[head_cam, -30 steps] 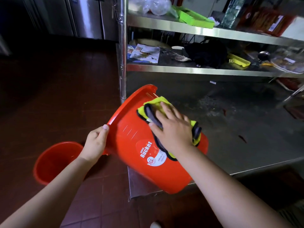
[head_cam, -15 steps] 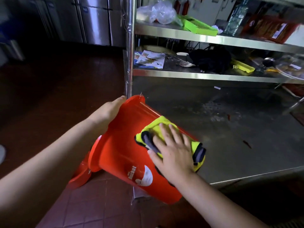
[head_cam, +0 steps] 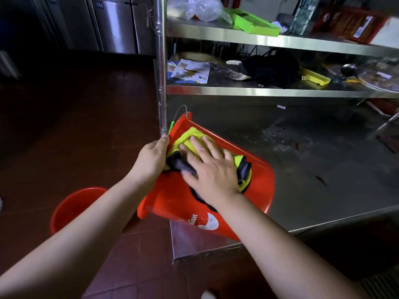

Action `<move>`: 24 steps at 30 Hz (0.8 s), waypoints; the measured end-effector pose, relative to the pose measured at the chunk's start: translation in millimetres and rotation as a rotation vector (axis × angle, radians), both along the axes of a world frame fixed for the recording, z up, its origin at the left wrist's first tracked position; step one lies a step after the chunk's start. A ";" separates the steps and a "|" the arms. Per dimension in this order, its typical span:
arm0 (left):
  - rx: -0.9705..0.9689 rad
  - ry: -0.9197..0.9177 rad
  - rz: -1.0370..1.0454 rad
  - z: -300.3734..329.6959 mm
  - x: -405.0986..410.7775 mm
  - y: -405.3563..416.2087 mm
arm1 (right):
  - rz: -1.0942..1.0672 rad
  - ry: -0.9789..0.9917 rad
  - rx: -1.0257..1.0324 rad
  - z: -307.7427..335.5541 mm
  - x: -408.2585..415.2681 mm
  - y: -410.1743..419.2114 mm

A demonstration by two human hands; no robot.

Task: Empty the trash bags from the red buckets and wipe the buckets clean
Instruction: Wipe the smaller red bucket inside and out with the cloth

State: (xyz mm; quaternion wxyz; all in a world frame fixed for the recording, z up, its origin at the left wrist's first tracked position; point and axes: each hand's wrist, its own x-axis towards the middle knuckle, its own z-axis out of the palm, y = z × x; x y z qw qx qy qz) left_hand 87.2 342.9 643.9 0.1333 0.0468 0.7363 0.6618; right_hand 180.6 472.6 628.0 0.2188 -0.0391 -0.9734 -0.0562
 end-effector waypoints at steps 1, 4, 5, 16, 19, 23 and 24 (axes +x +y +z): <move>-0.001 0.011 -0.008 -3.9 2.3 -2.2 | -0.036 0.030 -0.024 -0.6 4.0 9.8; -0.028 0.090 -0.054 -15.1 5.1 -11.8 | -0.214 0.064 -0.093 0.8 18.3 48.6; -0.040 0.125 -0.075 -19.0 4.9 -15.7 | -0.265 0.051 -0.128 1.7 25.1 63.3; -0.092 0.224 -0.139 -19.8 4.8 -25.3 | -0.184 -0.011 -0.071 6.3 19.4 22.9; -0.049 0.245 -0.109 -17.9 4.3 -25.2 | 0.050 -0.048 0.019 -2.4 6.3 -20.3; 0.024 0.214 -0.163 -20.5 2.0 -36.1 | 0.238 -0.084 0.090 1.2 -5.5 -27.6; 0.032 0.214 -0.165 -21.9 2.4 -38.1 | 0.250 -0.093 0.085 6.1 -7.3 -22.0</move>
